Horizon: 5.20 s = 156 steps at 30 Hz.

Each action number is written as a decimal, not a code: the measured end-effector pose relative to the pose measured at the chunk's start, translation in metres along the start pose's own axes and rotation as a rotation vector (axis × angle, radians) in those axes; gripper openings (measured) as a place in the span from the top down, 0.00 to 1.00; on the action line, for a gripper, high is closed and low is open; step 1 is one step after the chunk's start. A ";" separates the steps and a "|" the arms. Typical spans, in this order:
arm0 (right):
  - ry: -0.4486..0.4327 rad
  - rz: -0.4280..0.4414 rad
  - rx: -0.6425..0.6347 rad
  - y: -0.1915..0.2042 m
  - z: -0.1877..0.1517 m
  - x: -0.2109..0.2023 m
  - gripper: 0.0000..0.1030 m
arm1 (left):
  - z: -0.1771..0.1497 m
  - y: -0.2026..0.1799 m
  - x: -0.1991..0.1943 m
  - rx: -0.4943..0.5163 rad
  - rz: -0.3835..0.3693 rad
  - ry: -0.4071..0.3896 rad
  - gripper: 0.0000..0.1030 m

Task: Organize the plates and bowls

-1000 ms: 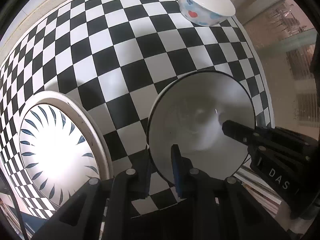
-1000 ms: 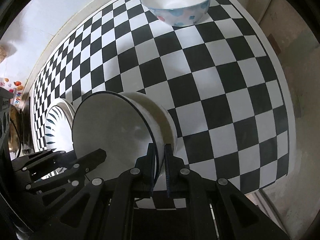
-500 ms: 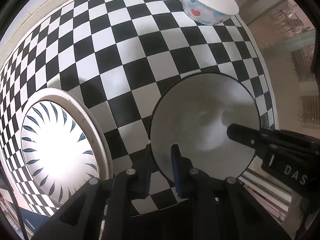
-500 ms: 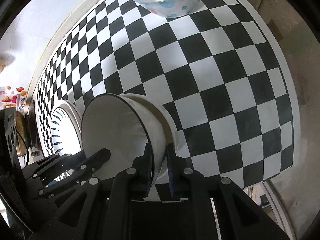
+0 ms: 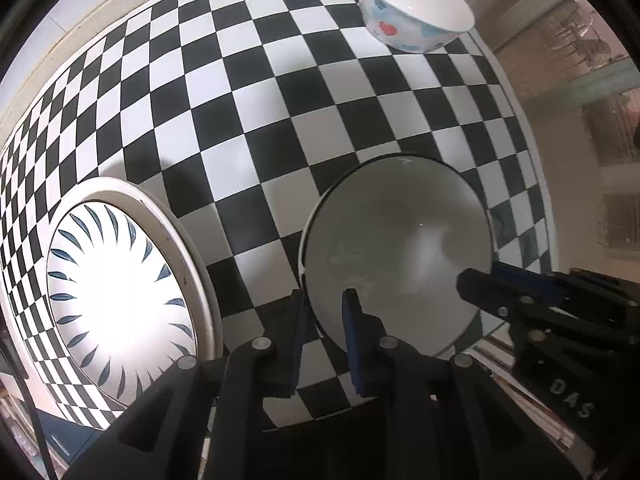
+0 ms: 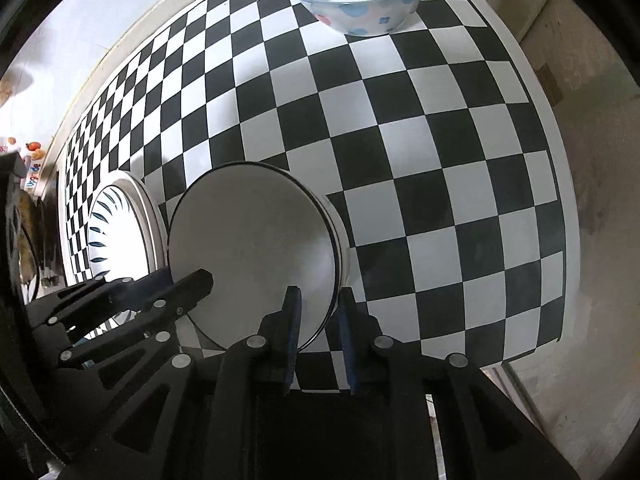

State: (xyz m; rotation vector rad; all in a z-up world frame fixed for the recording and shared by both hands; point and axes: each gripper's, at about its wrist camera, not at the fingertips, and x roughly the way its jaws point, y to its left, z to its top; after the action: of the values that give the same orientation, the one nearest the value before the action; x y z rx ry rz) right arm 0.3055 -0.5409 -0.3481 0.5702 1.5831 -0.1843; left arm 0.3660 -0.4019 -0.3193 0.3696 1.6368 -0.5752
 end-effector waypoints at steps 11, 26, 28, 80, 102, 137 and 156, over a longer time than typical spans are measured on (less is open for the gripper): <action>-0.022 0.003 -0.044 0.003 -0.003 -0.021 0.80 | -0.002 0.001 -0.047 0.025 0.039 -0.085 0.84; -0.146 0.087 0.122 -0.064 0.091 -0.068 0.47 | 0.135 0.014 -0.054 -0.075 -0.063 -0.127 0.63; -0.143 0.089 0.157 -0.079 0.113 -0.063 0.47 | 0.158 0.015 -0.046 -0.090 -0.072 -0.107 0.63; -0.265 0.102 0.091 -0.030 0.098 -0.117 0.92 | 0.124 0.005 -0.116 0.037 -0.099 -0.230 0.90; -0.176 0.115 0.065 -0.007 -0.011 -0.074 0.92 | 0.022 0.027 -0.078 0.022 -0.104 -0.140 0.90; -0.053 0.062 0.075 -0.012 0.011 -0.010 0.91 | 0.029 0.020 -0.014 0.020 -0.024 -0.040 0.90; -0.088 -0.009 0.028 -0.007 0.006 -0.032 0.86 | 0.024 0.020 -0.022 -0.003 0.005 -0.049 0.90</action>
State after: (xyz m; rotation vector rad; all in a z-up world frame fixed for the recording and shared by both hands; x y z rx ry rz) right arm 0.3071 -0.5577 -0.3188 0.5691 1.4997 -0.2359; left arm 0.4003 -0.3973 -0.3026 0.3550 1.5887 -0.5741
